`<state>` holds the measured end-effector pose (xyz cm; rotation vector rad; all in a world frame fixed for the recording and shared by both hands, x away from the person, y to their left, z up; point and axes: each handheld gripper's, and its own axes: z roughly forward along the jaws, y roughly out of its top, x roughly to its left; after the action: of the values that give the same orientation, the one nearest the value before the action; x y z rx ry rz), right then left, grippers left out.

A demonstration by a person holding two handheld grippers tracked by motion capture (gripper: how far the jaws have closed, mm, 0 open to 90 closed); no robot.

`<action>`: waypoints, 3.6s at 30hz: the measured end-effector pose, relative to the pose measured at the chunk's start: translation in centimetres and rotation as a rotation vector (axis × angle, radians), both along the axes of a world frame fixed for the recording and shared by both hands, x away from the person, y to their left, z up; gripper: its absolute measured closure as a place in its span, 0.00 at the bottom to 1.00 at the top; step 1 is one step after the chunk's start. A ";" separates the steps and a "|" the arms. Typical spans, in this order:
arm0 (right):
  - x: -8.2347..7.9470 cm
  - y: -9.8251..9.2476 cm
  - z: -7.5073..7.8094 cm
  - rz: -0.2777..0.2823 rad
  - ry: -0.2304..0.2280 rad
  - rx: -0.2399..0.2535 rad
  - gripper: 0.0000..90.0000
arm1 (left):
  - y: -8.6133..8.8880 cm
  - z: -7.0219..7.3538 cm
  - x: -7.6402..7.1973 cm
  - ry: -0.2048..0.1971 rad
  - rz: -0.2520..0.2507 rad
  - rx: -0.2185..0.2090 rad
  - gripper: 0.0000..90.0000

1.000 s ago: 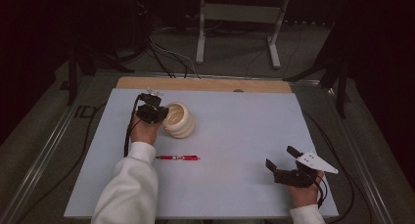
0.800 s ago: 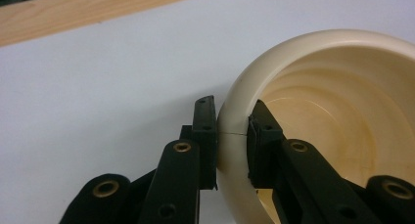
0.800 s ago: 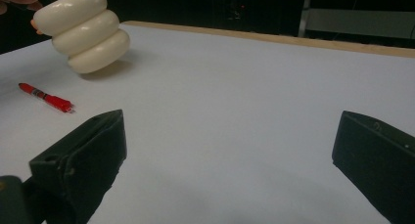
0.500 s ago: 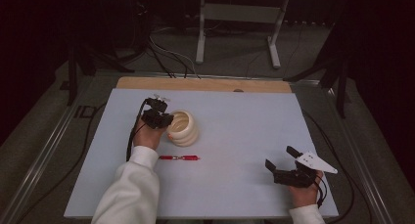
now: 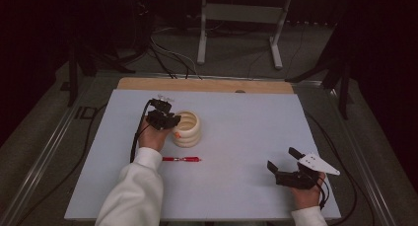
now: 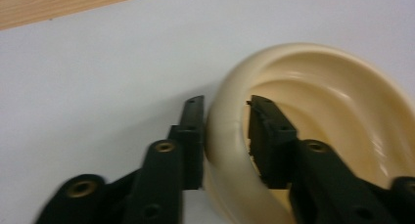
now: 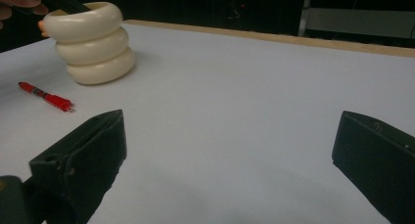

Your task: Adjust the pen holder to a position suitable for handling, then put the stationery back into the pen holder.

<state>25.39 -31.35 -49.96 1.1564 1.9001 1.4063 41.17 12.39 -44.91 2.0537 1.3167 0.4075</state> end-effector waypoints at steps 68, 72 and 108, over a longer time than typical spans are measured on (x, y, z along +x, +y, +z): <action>-0.4 -0.4 0.1 -0.017 -0.006 -0.002 0.00 | -1.0 2.8 -9.3 -0.335 -0.178 -0.192 0.00; -0.5 -0.4 0.1 -0.016 -0.008 -0.003 0.00 | -2.0 2.4 -9.6 -0.318 -0.214 -0.196 0.03; -0.5 -0.4 0.1 -0.012 -0.008 -0.010 0.00 | -6.2 -5.2 -8.4 -0.080 -0.244 -0.002 1.00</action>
<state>24.89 -31.73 -49.85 1.1545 1.8891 1.3918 32.73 6.19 -50.09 2.1415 1.0037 0.3742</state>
